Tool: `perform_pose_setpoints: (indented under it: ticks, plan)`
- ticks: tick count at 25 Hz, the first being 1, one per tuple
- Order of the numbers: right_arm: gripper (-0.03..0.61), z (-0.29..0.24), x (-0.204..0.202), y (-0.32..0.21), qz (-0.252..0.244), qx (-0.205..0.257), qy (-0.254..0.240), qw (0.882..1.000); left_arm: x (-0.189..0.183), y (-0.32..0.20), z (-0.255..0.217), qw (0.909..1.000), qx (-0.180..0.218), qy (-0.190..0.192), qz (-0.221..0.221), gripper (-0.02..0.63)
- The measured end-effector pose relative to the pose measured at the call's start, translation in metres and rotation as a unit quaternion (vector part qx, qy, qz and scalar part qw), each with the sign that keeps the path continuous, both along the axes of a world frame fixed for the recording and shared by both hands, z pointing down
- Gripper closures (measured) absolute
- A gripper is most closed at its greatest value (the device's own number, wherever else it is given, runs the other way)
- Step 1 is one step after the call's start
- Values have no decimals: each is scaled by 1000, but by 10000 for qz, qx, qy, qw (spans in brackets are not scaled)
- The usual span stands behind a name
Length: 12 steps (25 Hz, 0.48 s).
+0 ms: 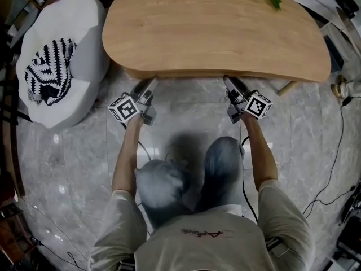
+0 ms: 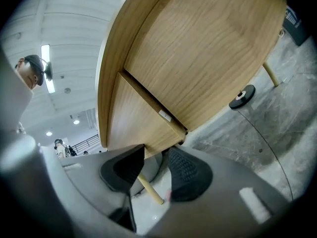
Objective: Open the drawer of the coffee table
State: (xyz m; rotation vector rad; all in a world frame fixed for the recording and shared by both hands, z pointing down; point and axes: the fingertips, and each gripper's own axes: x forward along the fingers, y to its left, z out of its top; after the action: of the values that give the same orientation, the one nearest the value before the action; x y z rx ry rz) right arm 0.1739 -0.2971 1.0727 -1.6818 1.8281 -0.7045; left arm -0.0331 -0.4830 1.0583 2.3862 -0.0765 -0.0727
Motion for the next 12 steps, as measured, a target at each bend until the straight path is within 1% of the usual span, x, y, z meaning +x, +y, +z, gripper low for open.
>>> perform_pose_setpoints:
  ticks: [5,12]
  plan:
    - [437,1,-11,16,-117,-32,109,9999,-10,16,2,9999,103,-80,73,420]
    - [445,2,-42,49,-188,-55,201,9996,-39,47,2,9998,118,-119,43,420]
